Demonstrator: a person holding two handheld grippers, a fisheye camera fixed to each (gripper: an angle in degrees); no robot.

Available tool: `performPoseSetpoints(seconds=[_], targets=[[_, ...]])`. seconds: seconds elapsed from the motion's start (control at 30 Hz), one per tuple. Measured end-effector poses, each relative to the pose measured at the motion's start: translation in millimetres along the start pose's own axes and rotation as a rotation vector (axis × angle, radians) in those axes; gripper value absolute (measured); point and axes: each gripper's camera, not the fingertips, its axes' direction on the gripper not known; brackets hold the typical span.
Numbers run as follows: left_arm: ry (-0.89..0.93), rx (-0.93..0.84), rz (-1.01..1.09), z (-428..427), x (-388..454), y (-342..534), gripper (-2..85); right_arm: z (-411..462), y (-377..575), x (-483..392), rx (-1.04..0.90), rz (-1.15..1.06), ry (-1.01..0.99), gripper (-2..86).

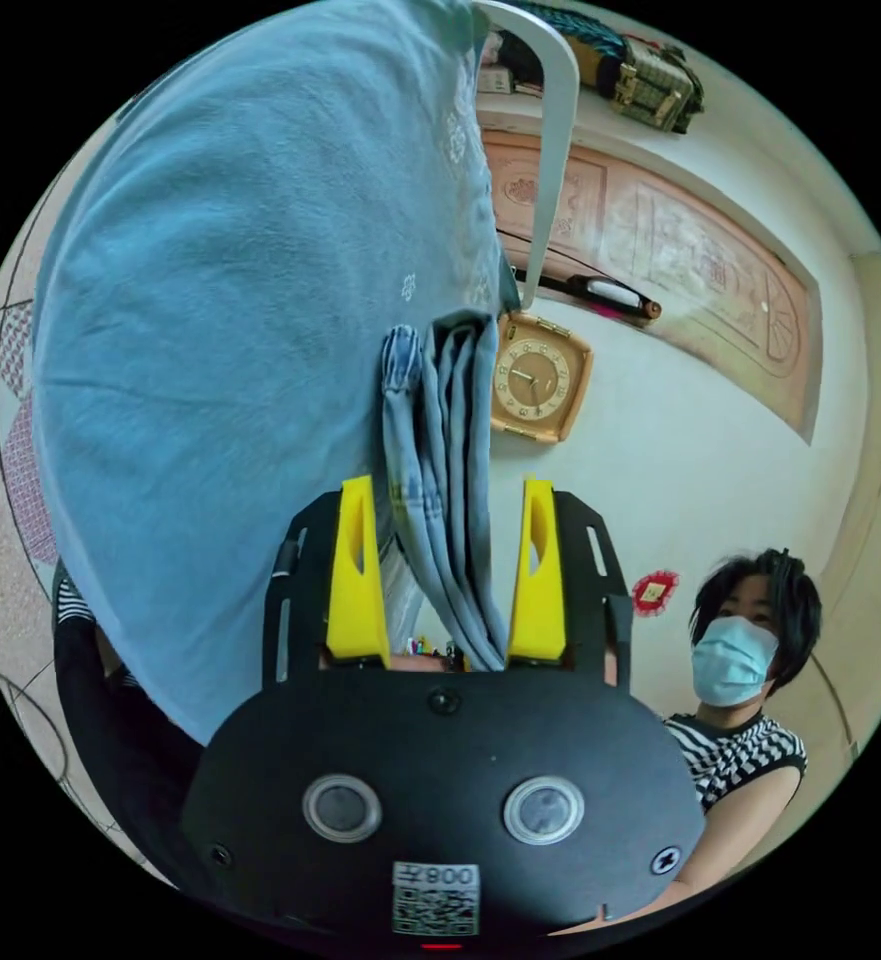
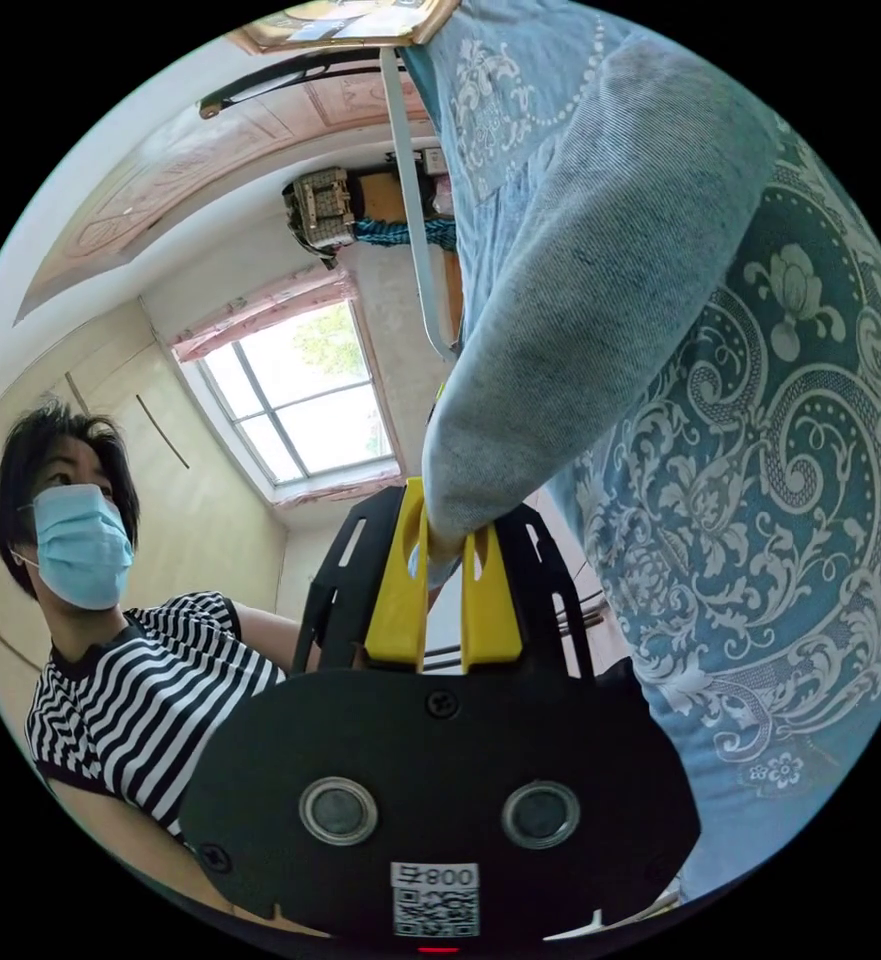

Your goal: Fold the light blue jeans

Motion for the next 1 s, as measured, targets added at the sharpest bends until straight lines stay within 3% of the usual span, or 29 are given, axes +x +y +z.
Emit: performPoseSetpoints(seconds=[0.2,0.43,0.7,0.83,1.0], targets=[[-0.05,0.011,-0.004,31,37,18,7.6,-27,43,21,0.017,0.007,0.0,0.5],[-0.167,-0.064,0.048,78,119,89,5.4,-84,126,36,0.041,0.007,-0.033,-0.3],[-0.29,-0.251,0.111,171,244,210,4.5,-167,256,31,0.101,-0.041,-0.072,-0.6],[-0.252,-0.33,0.116,225,293,266,4.3,-216,346,31,0.201,-0.06,-0.094,-0.6],[-0.277,-0.57,0.183,337,364,337,4.1,-265,451,36,0.381,-0.077,-0.089,-0.6]])
